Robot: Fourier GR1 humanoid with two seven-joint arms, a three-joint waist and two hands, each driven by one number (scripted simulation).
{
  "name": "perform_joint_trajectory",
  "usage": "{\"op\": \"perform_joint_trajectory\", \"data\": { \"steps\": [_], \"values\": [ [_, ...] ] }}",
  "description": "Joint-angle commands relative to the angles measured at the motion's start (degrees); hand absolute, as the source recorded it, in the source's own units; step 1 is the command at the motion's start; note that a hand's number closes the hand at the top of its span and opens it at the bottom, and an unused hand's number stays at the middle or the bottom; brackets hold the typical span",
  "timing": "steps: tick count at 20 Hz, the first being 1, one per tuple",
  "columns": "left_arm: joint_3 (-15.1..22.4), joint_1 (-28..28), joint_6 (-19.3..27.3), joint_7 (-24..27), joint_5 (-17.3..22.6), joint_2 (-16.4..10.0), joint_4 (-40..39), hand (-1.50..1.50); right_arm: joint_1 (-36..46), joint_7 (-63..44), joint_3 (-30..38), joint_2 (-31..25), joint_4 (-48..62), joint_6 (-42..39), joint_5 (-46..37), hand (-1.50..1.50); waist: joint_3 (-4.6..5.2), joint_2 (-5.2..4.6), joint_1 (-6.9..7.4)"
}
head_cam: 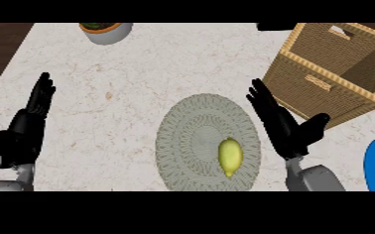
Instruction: Pick the lemon from the placemat and place it in the basket
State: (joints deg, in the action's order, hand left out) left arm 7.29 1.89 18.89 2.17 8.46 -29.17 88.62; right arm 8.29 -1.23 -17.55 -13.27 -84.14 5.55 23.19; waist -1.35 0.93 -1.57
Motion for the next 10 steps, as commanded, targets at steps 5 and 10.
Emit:
{"op": "perform_joint_trajectory", "data": {
  "steps": [5, 10],
  "values": [
    [4.0, -7.2, -3.7, -8.9, 6.0, 5.6, -7.2, 0.0, 8.2, 22.8, 0.9, 1.7, -17.6, -1.9, -7.6, 1.5, 1.42, 0.18, -0.16],
    [6.8, -8.9, -5.8, -12.5, 7.4, 7.4, -9.5, 0.0, 8.1, 33.1, -14.4, 2.5, -20.7, 2.0, -29.0, 1.5, 1.51, -0.17, 0.83]
  ]
}}
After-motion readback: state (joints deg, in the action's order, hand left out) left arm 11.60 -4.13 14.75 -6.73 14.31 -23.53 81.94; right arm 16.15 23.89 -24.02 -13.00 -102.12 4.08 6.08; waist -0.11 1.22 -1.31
